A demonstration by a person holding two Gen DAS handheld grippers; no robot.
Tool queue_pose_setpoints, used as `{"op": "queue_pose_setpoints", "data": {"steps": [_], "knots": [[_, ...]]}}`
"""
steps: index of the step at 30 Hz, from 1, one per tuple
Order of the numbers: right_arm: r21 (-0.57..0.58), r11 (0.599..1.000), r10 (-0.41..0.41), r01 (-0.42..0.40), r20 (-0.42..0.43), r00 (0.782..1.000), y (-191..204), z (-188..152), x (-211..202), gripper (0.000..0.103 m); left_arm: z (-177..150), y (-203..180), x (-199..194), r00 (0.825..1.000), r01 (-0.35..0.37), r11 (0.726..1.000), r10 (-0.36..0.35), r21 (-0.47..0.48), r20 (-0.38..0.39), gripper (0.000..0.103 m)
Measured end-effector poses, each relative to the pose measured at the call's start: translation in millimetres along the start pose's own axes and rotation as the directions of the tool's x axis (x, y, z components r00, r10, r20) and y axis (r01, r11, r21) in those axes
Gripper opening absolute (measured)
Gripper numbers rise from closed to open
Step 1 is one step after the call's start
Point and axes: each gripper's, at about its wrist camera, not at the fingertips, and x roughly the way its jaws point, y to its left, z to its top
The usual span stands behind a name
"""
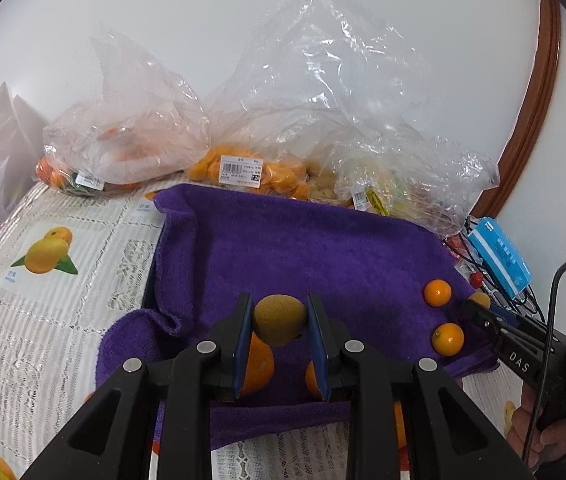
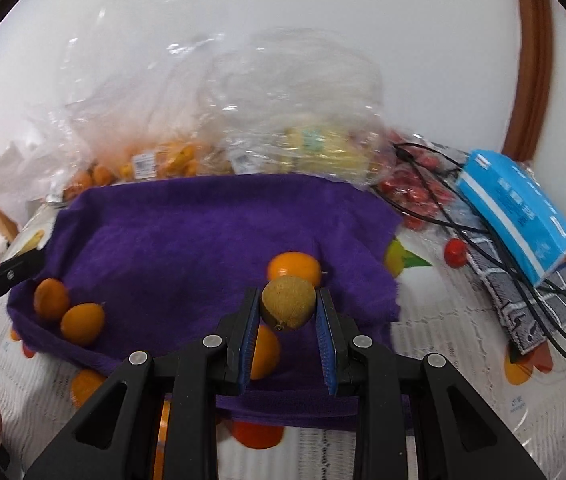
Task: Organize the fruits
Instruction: 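Lower and open the right gripper on the towel while the left releases its fruit there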
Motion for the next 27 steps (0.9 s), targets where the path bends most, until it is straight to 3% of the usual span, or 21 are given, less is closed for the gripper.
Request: {"op": "queue_pose_setpoints", "data": {"steps": [15, 27], "knots": [[0.001, 1.0, -0.026, 0.026, -0.025, 0.999, -0.8, -1.4, 6.9, 0.028, -4.2, -7.0, 11.2, 0.999, 0.035, 0.999, -0.034, 0.013, -0.015, 0.025], [0.0, 1.0, -0.006, 0.006, -0.018, 1.0, 3.1, -2.6, 6.6, 0.029, -3.9, -1.5, 17.2, 0.995, 0.093, 0.994, -0.095, -0.057, -0.031, 0.025]]}}
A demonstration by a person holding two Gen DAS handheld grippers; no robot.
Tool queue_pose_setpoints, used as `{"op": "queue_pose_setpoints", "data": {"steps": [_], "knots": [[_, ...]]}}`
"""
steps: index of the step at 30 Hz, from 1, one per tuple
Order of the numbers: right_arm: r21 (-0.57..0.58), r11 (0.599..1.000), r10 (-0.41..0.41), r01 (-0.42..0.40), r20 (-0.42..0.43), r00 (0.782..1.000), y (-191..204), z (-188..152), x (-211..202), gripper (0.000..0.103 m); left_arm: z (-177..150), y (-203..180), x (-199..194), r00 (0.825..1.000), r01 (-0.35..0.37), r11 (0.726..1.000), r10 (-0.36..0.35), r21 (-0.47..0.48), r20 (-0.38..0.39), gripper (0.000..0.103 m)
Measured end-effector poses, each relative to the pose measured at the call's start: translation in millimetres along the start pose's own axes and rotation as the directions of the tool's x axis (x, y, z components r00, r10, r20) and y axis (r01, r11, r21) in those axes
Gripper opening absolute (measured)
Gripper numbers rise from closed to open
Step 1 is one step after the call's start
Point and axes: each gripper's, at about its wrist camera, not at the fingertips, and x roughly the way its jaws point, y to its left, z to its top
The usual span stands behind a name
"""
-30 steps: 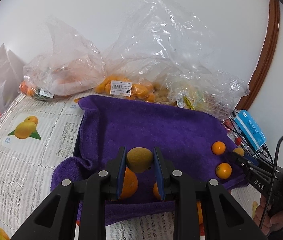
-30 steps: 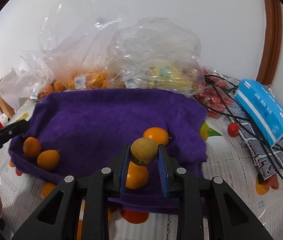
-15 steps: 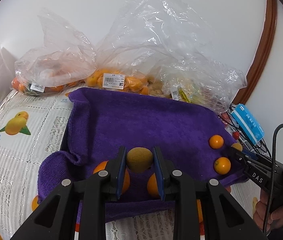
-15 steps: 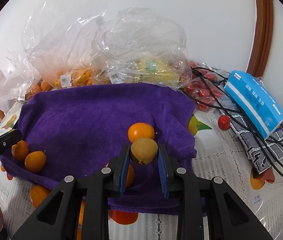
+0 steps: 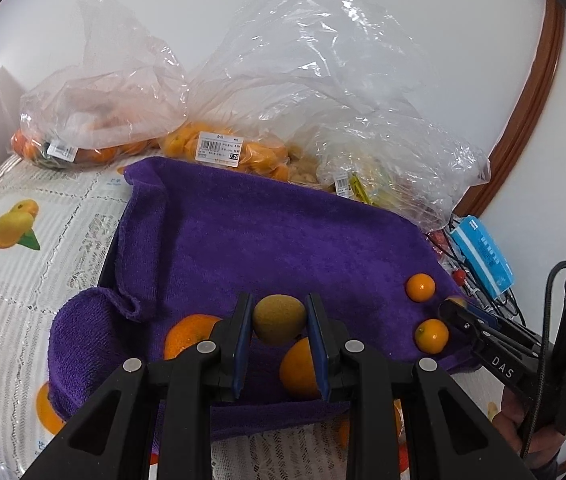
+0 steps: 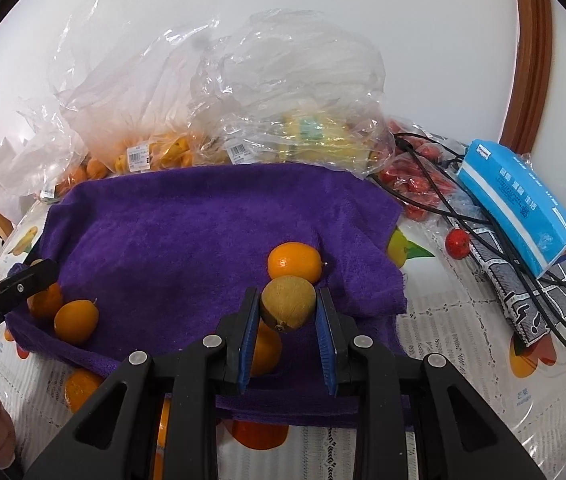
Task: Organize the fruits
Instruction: 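Lower and open the right gripper on the towel while the left releases its fruit there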
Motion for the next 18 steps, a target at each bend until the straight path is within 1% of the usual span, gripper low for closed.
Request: {"op": "queue_pose_setpoints", "data": {"steps": [4, 7, 11, 13, 18], "knots": [[0.002, 1.0, -0.003, 0.003, 0.039, 0.999, 0.0, 1.1, -7.1, 0.041, -0.1, 1.2, -1.8, 1.0, -0.004, 1.0, 0.004, -0.006, 0.008, 0.025], [0.007, 1.0, 0.003, -0.003, 0.059, 0.998, -0.5, 2.5, -11.8, 0.042, -0.4, 2.0, -1.9, 1.0, -0.014, 1.0, 0.014, -0.012, 0.01, 0.026], [0.013, 1.0, 0.01, -0.011, 0.063, 0.998, -0.6, 3.1, -14.2, 0.043, 0.6, 2.9, -3.3, 1.0, -0.018, 1.0, 0.018, -0.018, 0.016, 0.04], [0.013, 1.0, 0.014, -0.015, 0.059, 0.998, 0.0, 3.0, -14.1, 0.046, 0.7, 3.0, -5.9, 0.999, -0.028, 0.999, 0.029, -0.019, 0.028, 0.042], [-0.002, 1.0, 0.027, -0.026, 0.059, 0.998, 5.5, 1.8, -16.5, 0.046, 0.9, 4.3, -8.2, 0.999, -0.025, 0.999, 0.026, -0.025, 0.033, 0.044]]}}
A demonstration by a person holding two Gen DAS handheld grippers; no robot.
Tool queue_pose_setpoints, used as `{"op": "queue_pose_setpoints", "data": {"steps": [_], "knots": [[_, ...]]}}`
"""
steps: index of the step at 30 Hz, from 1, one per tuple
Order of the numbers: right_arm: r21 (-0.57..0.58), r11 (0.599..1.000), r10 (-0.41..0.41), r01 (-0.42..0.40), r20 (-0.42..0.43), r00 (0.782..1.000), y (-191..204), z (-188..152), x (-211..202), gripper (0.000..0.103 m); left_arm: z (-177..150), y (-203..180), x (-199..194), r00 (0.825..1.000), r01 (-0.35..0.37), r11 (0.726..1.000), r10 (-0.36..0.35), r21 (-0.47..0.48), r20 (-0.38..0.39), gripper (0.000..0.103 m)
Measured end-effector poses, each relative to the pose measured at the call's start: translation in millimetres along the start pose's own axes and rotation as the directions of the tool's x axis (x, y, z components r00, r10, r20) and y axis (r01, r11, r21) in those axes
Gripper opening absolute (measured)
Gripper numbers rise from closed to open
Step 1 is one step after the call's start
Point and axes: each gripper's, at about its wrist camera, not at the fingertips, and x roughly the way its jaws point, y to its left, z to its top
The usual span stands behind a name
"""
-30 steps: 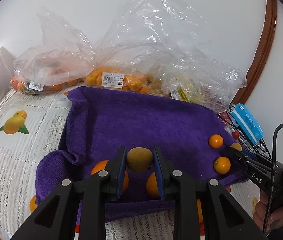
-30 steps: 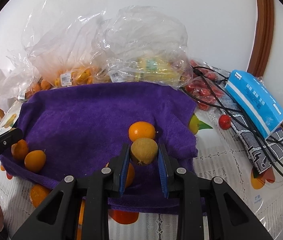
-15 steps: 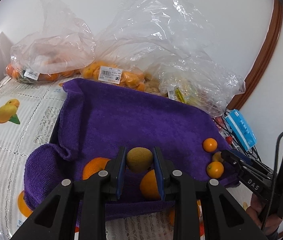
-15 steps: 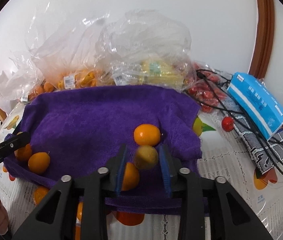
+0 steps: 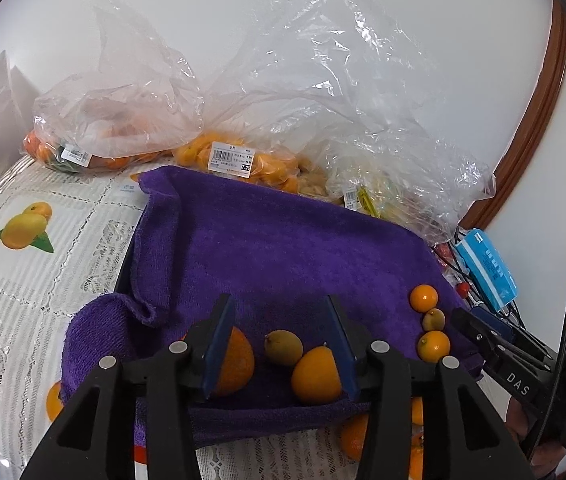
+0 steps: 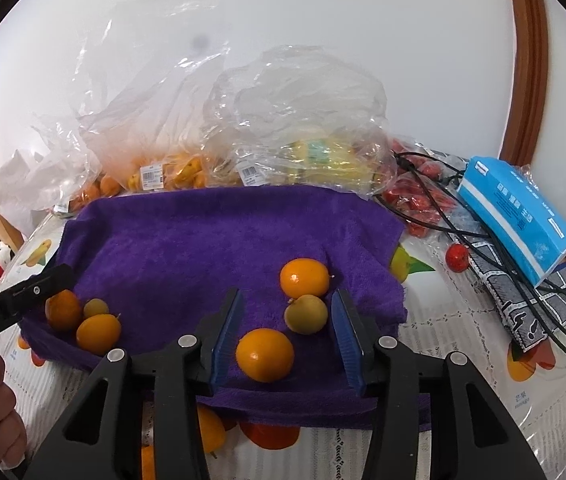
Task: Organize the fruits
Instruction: 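Lower and open the right gripper on the towel while the left releases its fruit there, then withdraw both grippers from the towel toward the large oranges beside it, then close the right gripper on a large orange while the left closes on another large orange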
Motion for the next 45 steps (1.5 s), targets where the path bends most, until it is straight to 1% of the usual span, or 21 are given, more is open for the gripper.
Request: {"op": "queue_pose_setpoints", "data": {"steps": [6, 13, 18, 23, 31, 36, 40, 45], "knots": [[-0.015, 0.999, 0.03, -0.03, 0.009, 1.0, 8.7, -0.1, -11.3, 0.046, -0.9, -2.7, -5.0, 1.0, 0.01, 1.0, -0.01, 0.013, 0.014, 0.047], [-0.012, 0.997, 0.078, -0.078, 0.022, 0.997, 16.3, -3.1, -26.2, 0.046, -6.6, -8.1, -15.8, 0.999, -0.013, 0.999, 0.011, 0.031, 0.05, 0.048], [-0.03, 0.993, 0.115, -0.114, 0.033, 0.993, 21.6, -15.7, -44.2, 0.046, -22.1, -11.8, -26.6, 0.998, -0.044, 0.997, 0.04, 0.067, 0.056, 0.048], [-0.039, 0.993, 0.115, -0.115, -0.002, 0.993, 27.4, -37.8, -53.4, 0.047, -35.0, -9.7, -46.0, 0.996, -0.058, 0.994, 0.051, 0.092, 0.077, 0.049], [0.008, 0.991, 0.131, -0.131, -0.059, 0.99, 27.2, -63.7, -58.8, 0.047, -46.9, 3.3, -63.7, 0.997, -0.051, 0.996, 0.047, 0.066, 0.064, 0.049], [0.01, 0.985, 0.171, -0.171, -0.075, 0.982, 38.0, -73.2, -62.5, 0.047, -47.0, 10.0, -65.9, 0.997, -0.046, 0.998, 0.043, 0.042, 0.06, 0.049], [-0.022, 0.988, 0.152, -0.154, -0.088, 0.985, 50.5, -79.4, -55.8, 0.047, -45.3, 15.6, -62.6, 0.999, -0.036, 0.999, 0.035, 0.013, 0.04, 0.049], [-0.013, 0.987, 0.155, -0.158, -0.138, 0.978, 55.2, -84.6, -41.8, 0.047, -45.4, 19.1, -57.2, 1.0, -0.019, 1.0, 0.019, -0.008, 0.01, 0.049]]}}
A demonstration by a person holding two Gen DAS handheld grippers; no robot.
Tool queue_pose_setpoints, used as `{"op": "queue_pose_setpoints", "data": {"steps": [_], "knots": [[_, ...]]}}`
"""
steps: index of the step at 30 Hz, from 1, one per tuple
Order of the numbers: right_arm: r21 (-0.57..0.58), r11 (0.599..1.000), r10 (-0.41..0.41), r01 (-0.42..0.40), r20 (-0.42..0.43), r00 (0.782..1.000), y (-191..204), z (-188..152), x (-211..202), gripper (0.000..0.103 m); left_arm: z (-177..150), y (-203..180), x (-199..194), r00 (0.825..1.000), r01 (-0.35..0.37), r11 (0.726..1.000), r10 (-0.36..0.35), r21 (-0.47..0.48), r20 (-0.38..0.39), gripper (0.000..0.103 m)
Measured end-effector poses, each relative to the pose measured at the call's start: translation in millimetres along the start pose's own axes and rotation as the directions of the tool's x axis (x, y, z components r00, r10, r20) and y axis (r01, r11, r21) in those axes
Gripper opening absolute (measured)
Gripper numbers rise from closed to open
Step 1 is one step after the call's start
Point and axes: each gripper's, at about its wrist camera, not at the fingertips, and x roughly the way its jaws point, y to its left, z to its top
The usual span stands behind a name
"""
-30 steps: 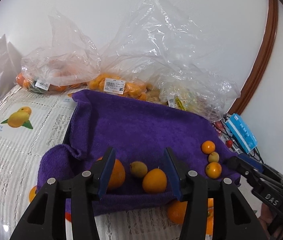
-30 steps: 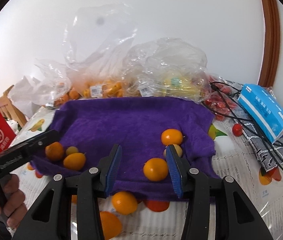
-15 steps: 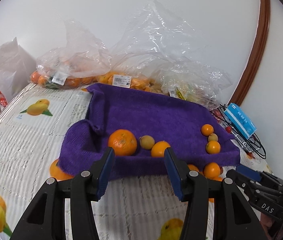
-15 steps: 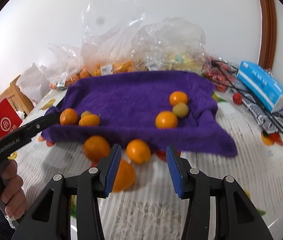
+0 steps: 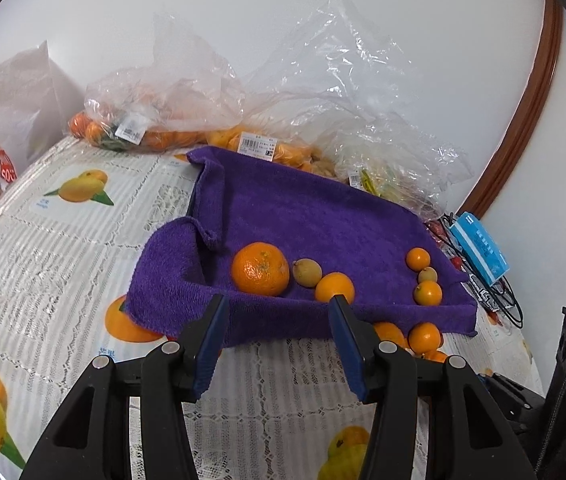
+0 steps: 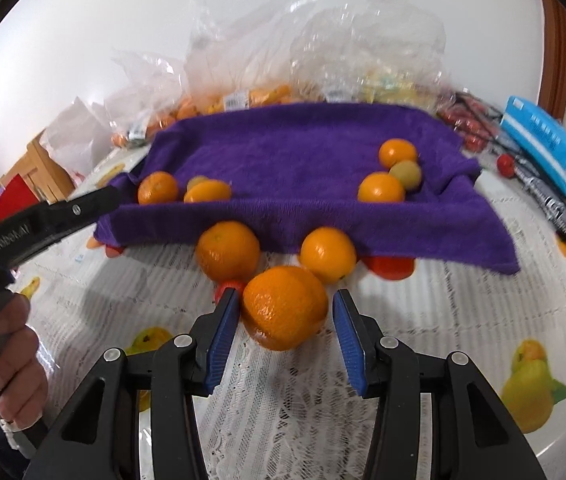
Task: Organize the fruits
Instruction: 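Close the right gripper on a large orange while the left closes on another large orange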
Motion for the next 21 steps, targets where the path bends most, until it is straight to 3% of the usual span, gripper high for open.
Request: {"op": "queue_pose_setpoints", "data": {"steps": [6, 14, 17, 21], "knots": [[0.035, 0.999, 0.019, -0.019, 0.018, 1.0, -5.5, 0.4, -3.7, 0.044, -2.0, -4.5, 3.9, 0.999, 0.018, 1.0, -0.017, 0.017, -0.028, 0.05], [0.019, 0.996, -0.087, 0.086, 0.091, 0.992, -32.3, -0.6, -29.8, 0.044, -8.8, -18.3, 5.8, 0.997, 0.065, 0.995, -0.061, 0.081, -0.046, 0.05], [0.001, 0.993, -0.121, 0.121, 0.08, 0.989, -46.1, -1.6, -29.5, 0.044, -14.2, -31.8, 7.5, 0.99, 0.123, 0.983, -0.113, 0.136, -0.085, 0.05], [0.026, 0.997, -0.079, 0.079, 0.024, 0.997, -57.1, -4.6, -18.6, 0.045, -24.4, -53.2, 10.6, 0.987, 0.141, 0.963, -0.12, 0.229, -0.106, 0.05]]}}
